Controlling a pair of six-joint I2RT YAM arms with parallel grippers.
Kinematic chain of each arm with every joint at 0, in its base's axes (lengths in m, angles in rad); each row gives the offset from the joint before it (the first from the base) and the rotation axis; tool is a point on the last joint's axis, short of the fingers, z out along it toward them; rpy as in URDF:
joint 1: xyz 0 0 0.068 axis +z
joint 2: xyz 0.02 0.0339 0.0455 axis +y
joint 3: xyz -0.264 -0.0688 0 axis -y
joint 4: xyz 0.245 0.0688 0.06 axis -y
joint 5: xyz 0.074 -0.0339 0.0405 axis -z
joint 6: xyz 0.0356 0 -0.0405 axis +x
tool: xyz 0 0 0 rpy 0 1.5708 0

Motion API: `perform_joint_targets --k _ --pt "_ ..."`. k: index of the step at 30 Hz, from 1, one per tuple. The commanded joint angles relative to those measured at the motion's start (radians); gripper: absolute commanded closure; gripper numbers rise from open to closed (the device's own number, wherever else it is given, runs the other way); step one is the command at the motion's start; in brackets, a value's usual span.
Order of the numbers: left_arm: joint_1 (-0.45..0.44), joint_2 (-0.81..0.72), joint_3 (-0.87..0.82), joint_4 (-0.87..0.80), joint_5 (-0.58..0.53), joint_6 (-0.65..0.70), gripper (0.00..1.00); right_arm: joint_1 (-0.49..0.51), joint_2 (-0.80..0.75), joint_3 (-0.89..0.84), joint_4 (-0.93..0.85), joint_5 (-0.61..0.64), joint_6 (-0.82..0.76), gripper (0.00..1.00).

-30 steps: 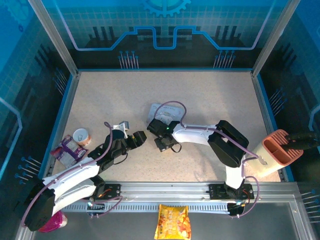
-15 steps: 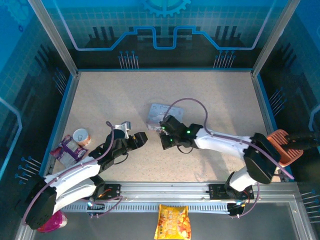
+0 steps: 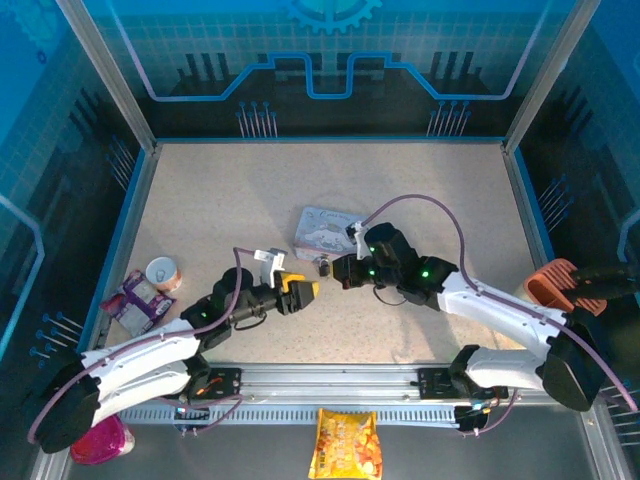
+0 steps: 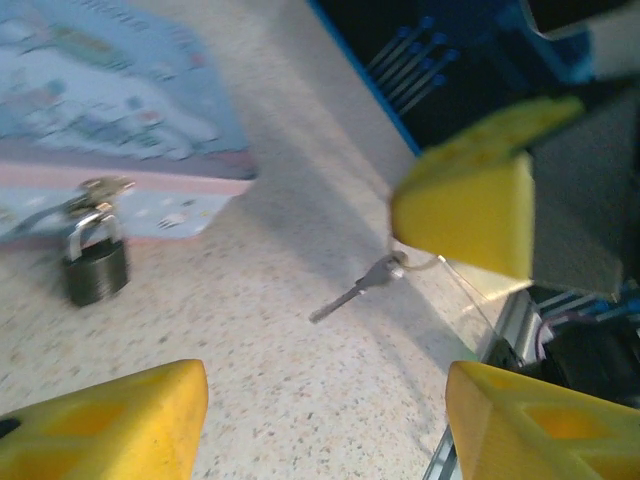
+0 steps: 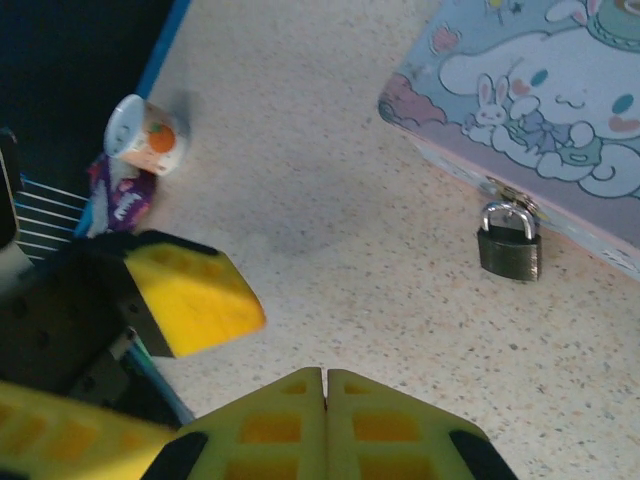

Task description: Unlock the padlock with the key

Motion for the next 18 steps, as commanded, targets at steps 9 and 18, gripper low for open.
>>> perform_joint_targets --k 9,18 --pt "-0.032 0.101 -0.043 0.344 0.067 0.370 0.51 0.036 -0.103 0.051 -0.056 -0.004 0.069 1.00" --pt "-0.040 0.211 -0.057 0.563 0.171 0.470 0.59 0.080 -0.147 0.041 -0.056 0.030 0.102 1.00"
